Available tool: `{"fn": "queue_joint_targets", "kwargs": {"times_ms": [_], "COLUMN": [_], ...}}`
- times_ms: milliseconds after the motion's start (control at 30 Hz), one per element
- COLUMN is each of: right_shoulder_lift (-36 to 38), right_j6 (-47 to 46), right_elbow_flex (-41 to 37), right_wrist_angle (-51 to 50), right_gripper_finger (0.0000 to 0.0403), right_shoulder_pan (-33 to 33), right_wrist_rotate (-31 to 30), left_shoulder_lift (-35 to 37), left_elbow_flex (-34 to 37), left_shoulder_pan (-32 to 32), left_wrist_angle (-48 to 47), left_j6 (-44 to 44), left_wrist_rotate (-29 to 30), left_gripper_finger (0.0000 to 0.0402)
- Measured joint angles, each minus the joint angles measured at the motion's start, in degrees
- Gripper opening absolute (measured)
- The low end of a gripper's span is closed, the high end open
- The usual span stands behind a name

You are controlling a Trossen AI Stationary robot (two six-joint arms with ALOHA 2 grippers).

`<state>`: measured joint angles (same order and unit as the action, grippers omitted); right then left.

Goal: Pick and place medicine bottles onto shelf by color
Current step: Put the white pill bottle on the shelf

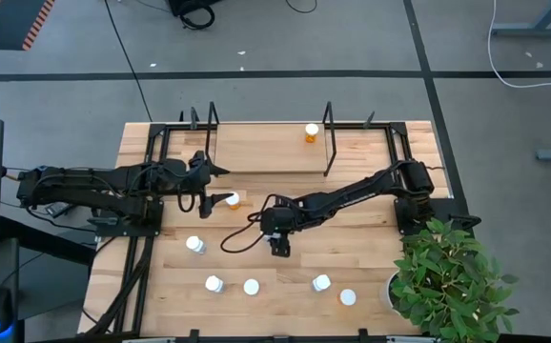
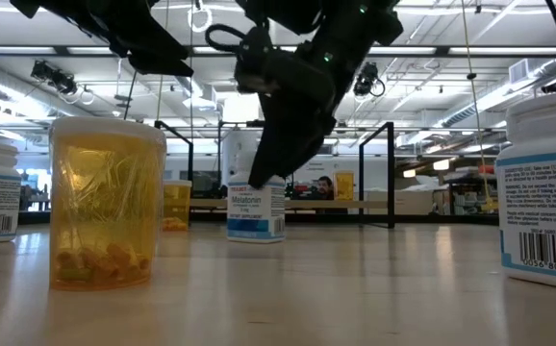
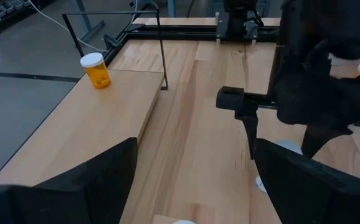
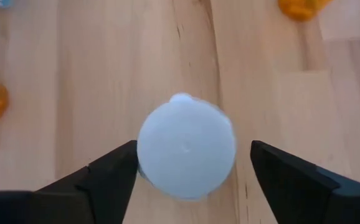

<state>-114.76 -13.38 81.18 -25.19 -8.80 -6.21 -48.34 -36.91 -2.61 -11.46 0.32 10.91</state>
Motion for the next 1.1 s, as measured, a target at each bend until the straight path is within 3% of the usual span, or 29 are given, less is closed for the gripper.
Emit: {"fn": "queue_joint_targets", "kwargs": {"times_ms": [633,867,1100], "right_shoulder_lift": [0.53,2.44,10.8], "right_j6": [3.42,1.52,0.65], "right_elbow_flex": [1.8,4.14,5.63], "right_wrist_angle": [-1.58,-10.88,-17.73], "right_gripper_finger": [0.0184,0.0183,0.0198], "right_shoulder_pan": [0.24,3.14,10.27], "right_wrist_rotate": [-2.43,-1.92,-8.89], "left_shoulder_lift": [0.0,0.0,0.0], "left_elbow_flex": [0.0,0.0,-0.04], "left_shoulder_pan": [0.01,0.01,-0.11], "left_wrist_angle": [-0.6,-0.93,-1.4], "left_j6": [-0.03,-0.04,-0.01], "left_wrist_rotate": [-0.01,0.01,0.01], "left_gripper_finger": [0.0325,0.0325,0.0325]}}
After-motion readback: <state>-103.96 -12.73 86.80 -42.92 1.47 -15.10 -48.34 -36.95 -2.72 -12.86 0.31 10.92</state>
